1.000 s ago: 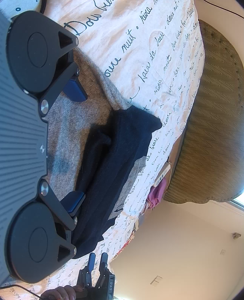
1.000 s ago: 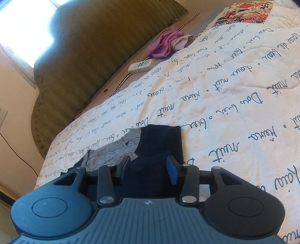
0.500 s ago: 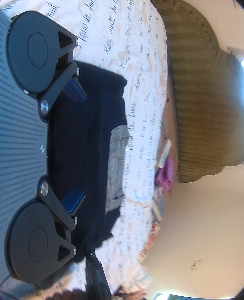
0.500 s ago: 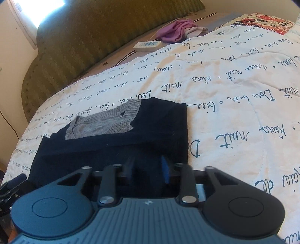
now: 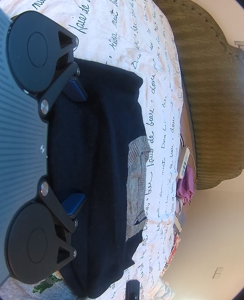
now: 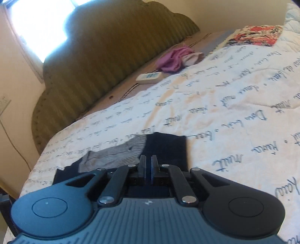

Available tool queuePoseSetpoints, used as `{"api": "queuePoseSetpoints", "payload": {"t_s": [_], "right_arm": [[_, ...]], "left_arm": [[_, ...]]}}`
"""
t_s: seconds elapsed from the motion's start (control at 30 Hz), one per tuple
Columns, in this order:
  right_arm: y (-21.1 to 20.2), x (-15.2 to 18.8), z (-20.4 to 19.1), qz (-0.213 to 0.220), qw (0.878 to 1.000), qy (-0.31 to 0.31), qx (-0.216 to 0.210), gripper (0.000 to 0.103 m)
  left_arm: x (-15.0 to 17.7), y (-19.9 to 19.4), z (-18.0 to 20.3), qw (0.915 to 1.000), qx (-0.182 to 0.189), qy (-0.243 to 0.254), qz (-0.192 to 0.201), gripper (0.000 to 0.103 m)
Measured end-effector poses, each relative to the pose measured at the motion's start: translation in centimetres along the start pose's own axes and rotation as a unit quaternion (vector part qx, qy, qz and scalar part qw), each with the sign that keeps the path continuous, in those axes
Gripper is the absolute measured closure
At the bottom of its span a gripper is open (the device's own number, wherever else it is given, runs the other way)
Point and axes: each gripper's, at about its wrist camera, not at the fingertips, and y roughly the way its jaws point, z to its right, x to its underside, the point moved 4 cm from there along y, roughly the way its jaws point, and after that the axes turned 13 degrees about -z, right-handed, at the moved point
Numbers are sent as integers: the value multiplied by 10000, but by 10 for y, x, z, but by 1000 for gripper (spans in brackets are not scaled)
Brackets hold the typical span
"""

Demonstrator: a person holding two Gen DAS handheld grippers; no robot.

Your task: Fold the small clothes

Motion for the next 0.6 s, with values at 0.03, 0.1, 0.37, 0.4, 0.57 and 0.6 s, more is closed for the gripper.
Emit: {"api": "queuePoseSetpoints", "payload": {"t_s": [0.03,0.1,0.37,0.4,0.57,0.6], "right_arm": [[10,1,-7,-168,9998,-108,11,97],[37,4,-16,-581,9975,-316,238,92],[62,0,19,-706,9965,454,34,103],[58,2,15,-667,9968,417,149,103],[20,23,-21,-133,9994,83,302,95],[20,28,-26,-240,9993,-14,293,93]], "left_arm": [[0,0,0,10000,5,-3,4,0],[1,-1,0,10000,5,1,9,0],[0,-1,-1,10000,35,-33,15,0],[0,-1,-1,10000,27,-33,20,0],[1,-1,-2,10000,15,-47,43,0],[1,-1,-2,10000,14,-46,42,0]]}}
